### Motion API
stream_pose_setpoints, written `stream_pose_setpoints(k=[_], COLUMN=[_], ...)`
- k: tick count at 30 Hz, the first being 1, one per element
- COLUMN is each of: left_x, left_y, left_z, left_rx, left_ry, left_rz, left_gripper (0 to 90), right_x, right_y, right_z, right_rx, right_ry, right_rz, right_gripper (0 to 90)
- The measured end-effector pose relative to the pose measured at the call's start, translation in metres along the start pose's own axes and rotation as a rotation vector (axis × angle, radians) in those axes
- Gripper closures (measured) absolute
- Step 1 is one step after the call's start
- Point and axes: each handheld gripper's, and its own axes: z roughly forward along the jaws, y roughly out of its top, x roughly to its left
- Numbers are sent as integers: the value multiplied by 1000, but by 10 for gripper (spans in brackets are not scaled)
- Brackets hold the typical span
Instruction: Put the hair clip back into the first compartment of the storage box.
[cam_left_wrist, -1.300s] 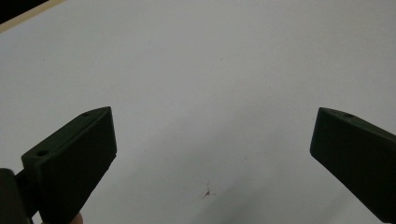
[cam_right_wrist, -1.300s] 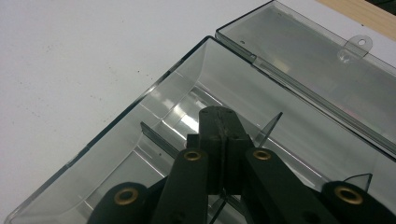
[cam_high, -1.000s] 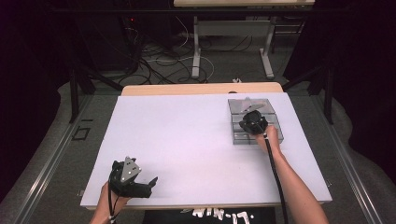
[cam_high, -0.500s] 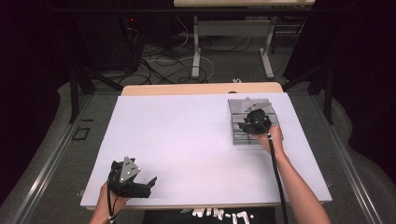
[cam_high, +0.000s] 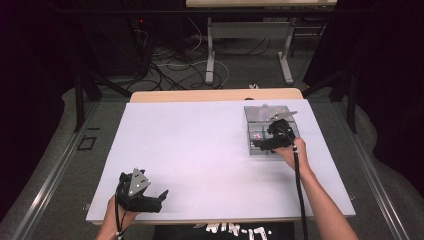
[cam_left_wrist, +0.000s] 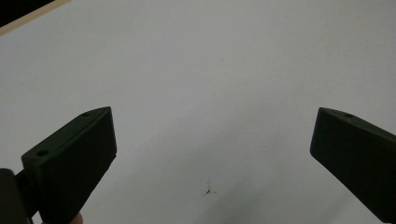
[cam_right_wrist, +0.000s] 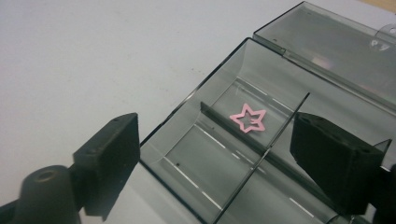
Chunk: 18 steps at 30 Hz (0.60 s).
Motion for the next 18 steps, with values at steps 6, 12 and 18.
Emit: stream_pose_setpoints(k=[6, 12, 18], left_x=[0, 0, 0], left_y=[0, 0, 0], left_z=[0, 0, 0], left_rx=[-8, -5, -5], left_ry=[0, 8, 6], left_rz=[-4, 4, 5], left_gripper=[3, 3, 3], right_x=[3, 6, 14], right_y=[-4, -7, -14], right_z=[-9, -19, -28], right_rx=[-3, -15, -5], right_ry=[30, 42, 47], right_rz=[8, 3, -3], right_gripper=[88, 55, 47])
